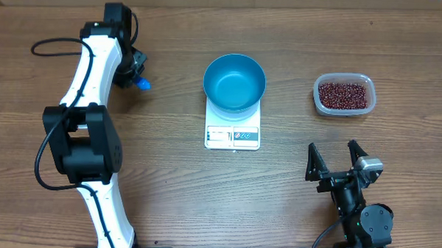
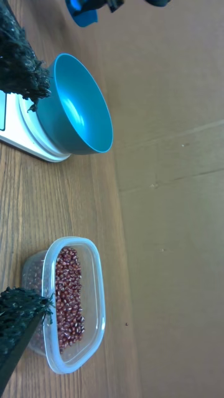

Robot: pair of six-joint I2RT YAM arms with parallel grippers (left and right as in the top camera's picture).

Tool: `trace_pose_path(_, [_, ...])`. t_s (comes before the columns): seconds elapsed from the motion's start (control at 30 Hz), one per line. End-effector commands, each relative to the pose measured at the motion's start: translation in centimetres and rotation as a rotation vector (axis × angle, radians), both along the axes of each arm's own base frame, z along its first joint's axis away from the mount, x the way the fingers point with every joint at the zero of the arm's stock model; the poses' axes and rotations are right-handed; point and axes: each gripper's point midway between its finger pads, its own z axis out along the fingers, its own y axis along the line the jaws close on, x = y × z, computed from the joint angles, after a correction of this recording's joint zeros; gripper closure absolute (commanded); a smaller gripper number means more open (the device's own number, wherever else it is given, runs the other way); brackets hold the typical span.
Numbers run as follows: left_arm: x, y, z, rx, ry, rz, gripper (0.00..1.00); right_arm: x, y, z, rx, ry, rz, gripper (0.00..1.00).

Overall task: Scoop item into bowl and weigh 150g on scale
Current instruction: 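Lift the blue scoop with the left gripper, then carry the blue scoop over the bowl toward the right gripper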

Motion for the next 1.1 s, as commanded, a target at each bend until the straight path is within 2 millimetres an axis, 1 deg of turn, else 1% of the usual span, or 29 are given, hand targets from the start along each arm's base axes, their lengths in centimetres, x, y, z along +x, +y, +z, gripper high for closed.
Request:
trace_pose_path(0.0, [1.5, -3.7, 3.1, -0.063, -0.06, -0.115, 0.96, 0.0, -0.2, -0.2, -0.006, -0.003, -0.012, 0.0])
trace_pose_path(0.07, [2.0, -8.2, 5.4, -0.12, -0.1, -0.239, 0.96, 0.0, -0.2, -0.2, -0.006, -0.003, -0.012, 0.0])
trace_pose_path(0.1, [2.1, -9.5, 5.9, -0.133, -0.112, -0.28, 0.96, 0.0, -0.2, -0.2, -0.006, -0.003, -0.012, 0.0])
trace_pose_path(0.13, [2.1, -11.5, 6.7, -0.148, -0.13, -0.342, 0.96, 0.0, -0.2, -0.2, -0.006, -0.003, -0.012, 0.0])
trace_pose_path(0.2, [1.9, -14.4, 7.6, -0.159, -0.148, -0.413, 0.96, 0.0, -0.2, -0.2, -0.006, -0.003, -0.012, 0.0])
trace_pose_path(0.27, [1.4, -17.8, 8.6, -0.156, -0.169, -0.508, 0.96, 0.0, -0.2, -0.2, -0.006, -0.003, -0.012, 0.0])
trace_pose_path(0.37, [0.4, -22.1, 9.7, -0.15, -0.198, -0.618, 0.96, 0.0, -0.2, -0.2, -0.006, -0.003, -0.012, 0.0])
trace_pose_path(0.47, [-0.8, -25.6, 11.0, -0.136, -0.226, -0.692, 0.96, 0.0, -0.2, -0.2, -0.007, -0.003, -0.012, 0.0])
trace_pose_path(0.53, [-1.5, -27.3, 11.8, -0.116, -0.244, -0.727, 0.96, 0.0, -0.2, -0.2, -0.006, -0.003, -0.012, 0.0])
trace_pose_path(0.6, [-2.0, -28.1, 12.2, -0.094, -0.247, -0.742, 0.96, 0.0, -0.2, -0.2, -0.002, -0.003, -0.011, 0.0])
trace_pose_path(0.67, [-2.6, -28.4, 12.2, -0.07, -0.237, -0.732, 0.96, 0.0, 0.2, -0.2, 0.001, -0.002, 0.013, 0.0])
trace_pose_path(0.73, [-3.6, -28.7, 12.0, -0.06, -0.21, -0.7, 0.96, -0.4, 1.7, -0.1, 0.006, -0.007, 0.101, 0.0])
trace_pose_path(0.77, [-4.4, -29.1, 11.8, -0.069, -0.188, -0.678, 0.96, -0.9, 3.3, 0.2, 0.054, -0.005, 0.198, 0.0])
trace_pose_path(0.8, [-4.9, -29.3, 11.7, -0.074, -0.175, -0.663, 0.96, -1.3, 4.2, 0.3, 0.104, 0.005, 0.258, 0.0])
trace_pose_path(0.87, [-5.7, -29.7, 11.5, -0.087, -0.153, -0.629, 0.96, -2.3, 6.1, 0.6, 0.248, 0.055, 0.381, 0.0])
trace_pose_path(0.9, [-6.3, -30.2, 11.4, -0.11, -0.137, -0.597, 0.96, -3.1, 7.4, 0.6, 0.396, 0.13, 0.462, 0.0])
trace_pose_path(0.97, [-7.0, -31.1, 11.4, -0.137, -0.128, -0.585, 0.96, -3.8, 8.2, 0.6, 0.583, 0.233, 0.511, 0.0])
trace_pose_path(1.0, [-7.3, -31.5, 11.4, -0.145, -0.127, -0.581, 0.96, -4.1, 8.5, 0.6, 0.727, 0.313, 0.526, 0.0])
trace_pose_path(1.07, [-7.8, -32.3, 11.4, -0.155, -0.125, -0.569, 0.96, -4.4, 8.9, 0.6, 0.902, 0.412, 0.532, 0.0])
